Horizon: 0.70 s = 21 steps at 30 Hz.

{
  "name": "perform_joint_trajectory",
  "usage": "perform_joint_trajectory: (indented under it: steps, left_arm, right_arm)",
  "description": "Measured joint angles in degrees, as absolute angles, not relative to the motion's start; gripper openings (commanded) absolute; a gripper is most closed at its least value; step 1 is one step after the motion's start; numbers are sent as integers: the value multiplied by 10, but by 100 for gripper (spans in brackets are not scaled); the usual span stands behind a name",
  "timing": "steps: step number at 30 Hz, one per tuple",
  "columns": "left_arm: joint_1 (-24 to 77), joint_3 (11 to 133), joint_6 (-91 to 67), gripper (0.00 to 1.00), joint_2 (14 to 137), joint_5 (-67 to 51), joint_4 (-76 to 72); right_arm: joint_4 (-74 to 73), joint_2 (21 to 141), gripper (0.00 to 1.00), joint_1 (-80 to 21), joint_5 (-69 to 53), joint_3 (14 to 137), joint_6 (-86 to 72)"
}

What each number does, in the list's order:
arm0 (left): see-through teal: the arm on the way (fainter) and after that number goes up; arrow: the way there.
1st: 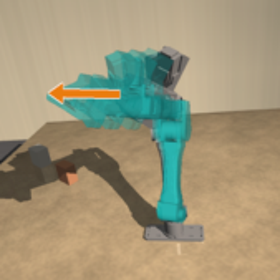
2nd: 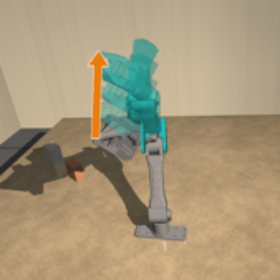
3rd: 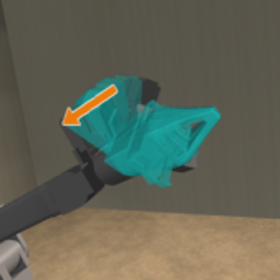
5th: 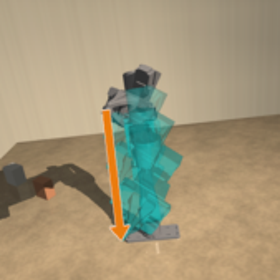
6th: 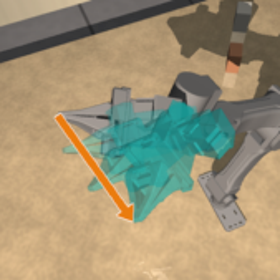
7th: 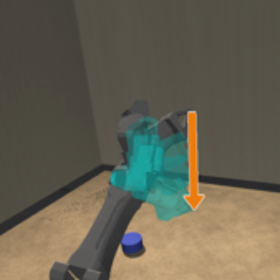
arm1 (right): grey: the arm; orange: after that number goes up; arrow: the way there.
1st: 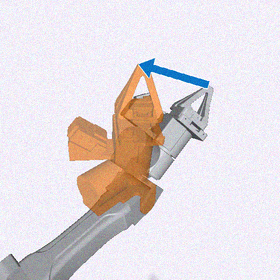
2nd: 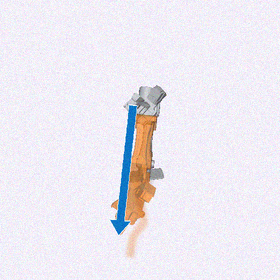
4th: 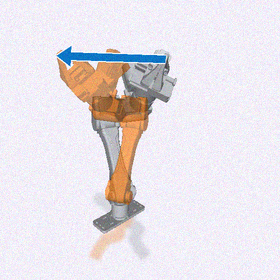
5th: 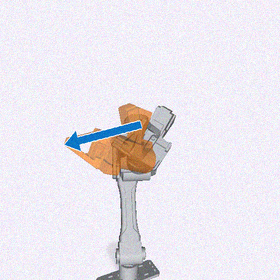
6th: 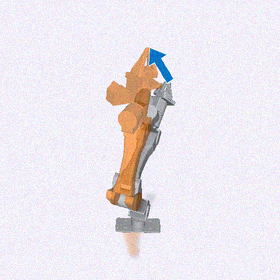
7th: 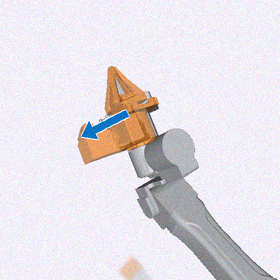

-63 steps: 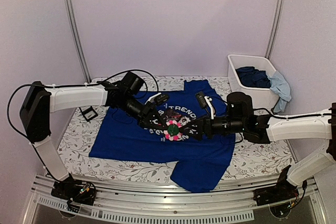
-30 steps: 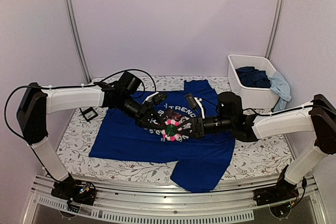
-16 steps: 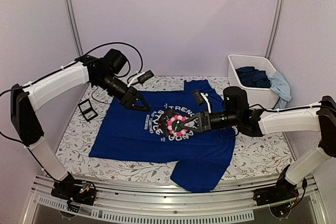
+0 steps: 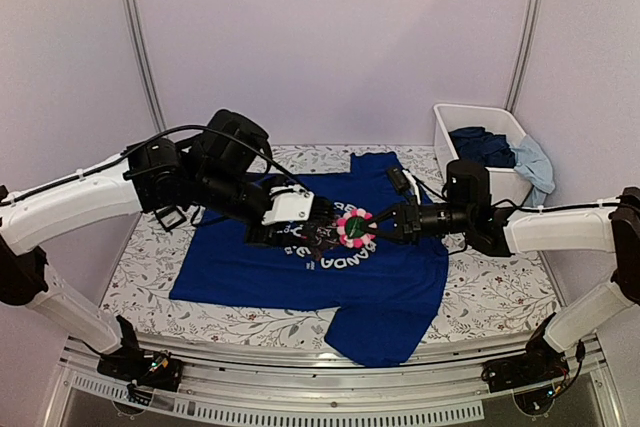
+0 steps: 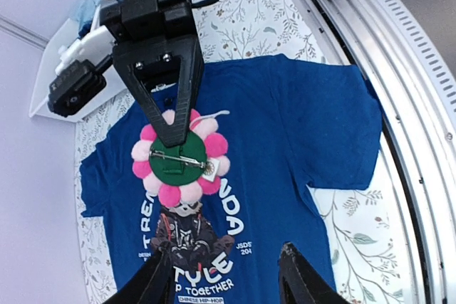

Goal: Pin the brooch onto the clothing

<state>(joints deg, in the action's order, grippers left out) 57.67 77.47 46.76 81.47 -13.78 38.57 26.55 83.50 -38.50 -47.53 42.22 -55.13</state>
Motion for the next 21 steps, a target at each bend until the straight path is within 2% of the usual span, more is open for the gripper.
perform_joint_trajectory:
  steps: [9,16,18,21]
  left_arm:
    - [607,718,484,35,873,-70,207]
    - [617,709,472,26,895,-49,160]
    - [618,709,472,25,900,-40,150]
    - [618,709,472,30,908,-36,147]
  right_arm:
    - [301,849,0,-378,-496,419,-576]
    - [301,859,0,-375,-510,419,-576]
    - [301,859,0,-373,-514,419,-575]
    - [301,859,0,-372,-517,419,-573]
